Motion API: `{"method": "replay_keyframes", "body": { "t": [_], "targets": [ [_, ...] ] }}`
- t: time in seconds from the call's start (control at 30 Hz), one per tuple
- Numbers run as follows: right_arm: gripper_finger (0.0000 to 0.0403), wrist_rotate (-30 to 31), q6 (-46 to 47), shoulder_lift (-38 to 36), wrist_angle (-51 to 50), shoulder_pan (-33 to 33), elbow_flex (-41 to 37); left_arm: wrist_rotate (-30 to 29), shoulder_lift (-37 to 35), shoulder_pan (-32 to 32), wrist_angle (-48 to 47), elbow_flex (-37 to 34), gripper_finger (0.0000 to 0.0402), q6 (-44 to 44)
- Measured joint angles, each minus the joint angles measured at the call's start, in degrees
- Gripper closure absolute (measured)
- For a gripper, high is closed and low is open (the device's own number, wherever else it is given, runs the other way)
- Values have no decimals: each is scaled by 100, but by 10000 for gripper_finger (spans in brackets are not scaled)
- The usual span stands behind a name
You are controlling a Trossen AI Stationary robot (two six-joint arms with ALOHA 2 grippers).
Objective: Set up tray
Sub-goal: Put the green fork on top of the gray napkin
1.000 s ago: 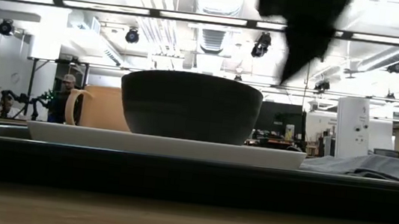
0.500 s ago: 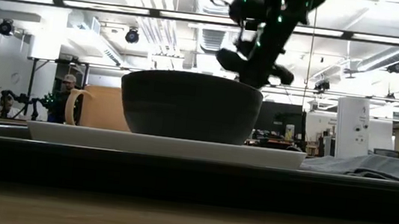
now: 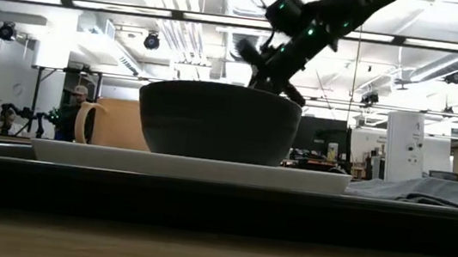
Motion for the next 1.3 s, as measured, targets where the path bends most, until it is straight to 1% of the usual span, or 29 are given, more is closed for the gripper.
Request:
{"method": "replay_keyframes", "body": {
  "t": [0.13, 0.23, 0.37, 0.43, 0.57, 0.67, 0.77, 0.93, 1.07, 1.3],
  "targets": [
    [335, 7, -1, 709, -292, -15, 475, -34, 0, 0, -3, -114, 291, -189],
    [306, 90, 142, 1415, -813, 45, 1174, -230, -40, -2, -5, -128, 291, -440],
    [288, 690, 86, 2275, -2020, 228, 2282, -247, -259, -2, -18, -123, 291, -670],
    [279, 830, 19, 2635, -2458, 294, 2810, -250, -413, -2, -18, -172, 291, -701],
    [260, 1308, -15, 3093, -3288, 383, 3791, -235, -688, -2, -20, -382, 291, -707],
    [242, 1509, -1, 3316, -3894, 395, 4290, -203, -858, -2, -16, -575, 291, -799],
    [226, 1541, 102, 3460, -4225, 391, 4527, -202, -1030, 0, 75, -807, 291, -814],
    [208, 1191, 190, 3525, -4290, 370, 4603, -34, -1231, -7, 201, -1148, 291, -818],
    [207, 848, 338, 3525, -4309, 264, 4470, -35, -1337, -7, 257, -1271, 291, -816],
    [209, 837, 460, 3527, -4264, 206, 4340, -37, -1344, -7, 274, -1197, 291, -816]
  ]
}}
